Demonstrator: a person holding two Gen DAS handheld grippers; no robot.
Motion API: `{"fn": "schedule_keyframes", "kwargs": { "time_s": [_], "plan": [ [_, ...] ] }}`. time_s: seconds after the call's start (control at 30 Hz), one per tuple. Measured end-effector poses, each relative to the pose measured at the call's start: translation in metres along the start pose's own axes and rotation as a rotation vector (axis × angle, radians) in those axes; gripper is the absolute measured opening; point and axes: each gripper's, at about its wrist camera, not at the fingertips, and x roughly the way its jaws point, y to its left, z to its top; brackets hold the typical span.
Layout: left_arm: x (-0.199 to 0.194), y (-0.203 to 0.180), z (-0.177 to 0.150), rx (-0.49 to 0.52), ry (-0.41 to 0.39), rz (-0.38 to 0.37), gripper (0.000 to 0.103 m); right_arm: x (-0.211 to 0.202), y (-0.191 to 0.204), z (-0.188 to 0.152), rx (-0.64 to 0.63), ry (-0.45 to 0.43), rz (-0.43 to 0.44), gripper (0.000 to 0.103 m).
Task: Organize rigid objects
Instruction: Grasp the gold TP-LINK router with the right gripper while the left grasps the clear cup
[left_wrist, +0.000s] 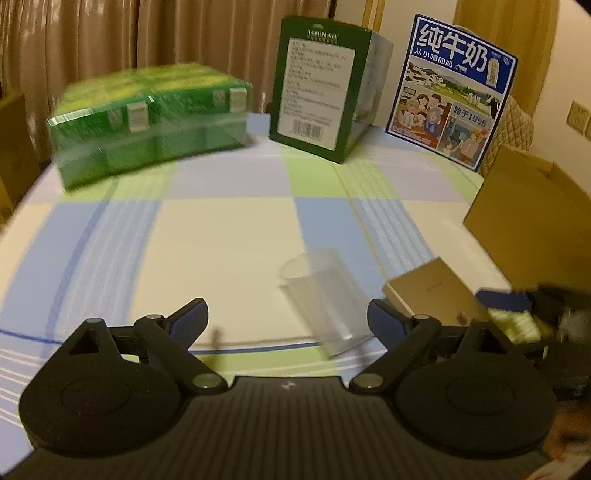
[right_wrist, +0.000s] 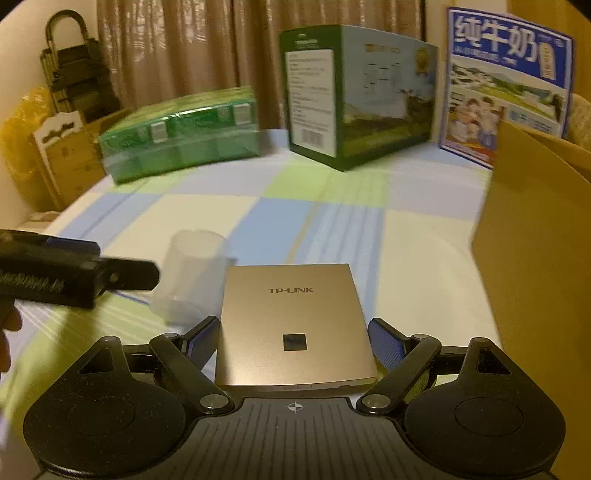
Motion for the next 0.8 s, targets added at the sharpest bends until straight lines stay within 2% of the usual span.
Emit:
{"fn": "schedule_keyframes", "kwargs": {
  "time_s": [0.07, 0.23, 0.43, 0.5, 0.63, 0.8],
  "plan": [
    [0.006, -0.005, 0.0, -0.018, 0.002, -0.023, 0.087, -0.005, -0.003, -0.006, 0.01, -0.001, -0.019, 0.083],
    [0.018, -0.02, 0.002, -0.013, -0.028, 0.003, 0.082, -0.016, -0.01, -0.022, 0.022, -0.003, -0.072, 0.083],
    [0.038, -0.032, 0.003, 0.045, -0.013, 0.048, 0.06, -0.025, -0.011, -0.034, 0.019, 0.015, -0.082, 0.083],
    [0.042, -0.035, 0.001, 0.06, 0.008, 0.054, 0.043, -0.029, -0.011, -0.036, 0.021, 0.024, -0.078, 0.083],
    [0.028, -0.044, -0.013, 0.115, 0.043, 0.06, 0.04, -0.036, -0.009, -0.041, 0.015, 0.034, -0.073, 0.083],
    [-0.013, -0.059, -0.046, 0.158, 0.117, 0.04, 0.04, -0.056, 0.0, -0.052, 0.028, 0.046, -0.066, 0.083]
  ]
}}
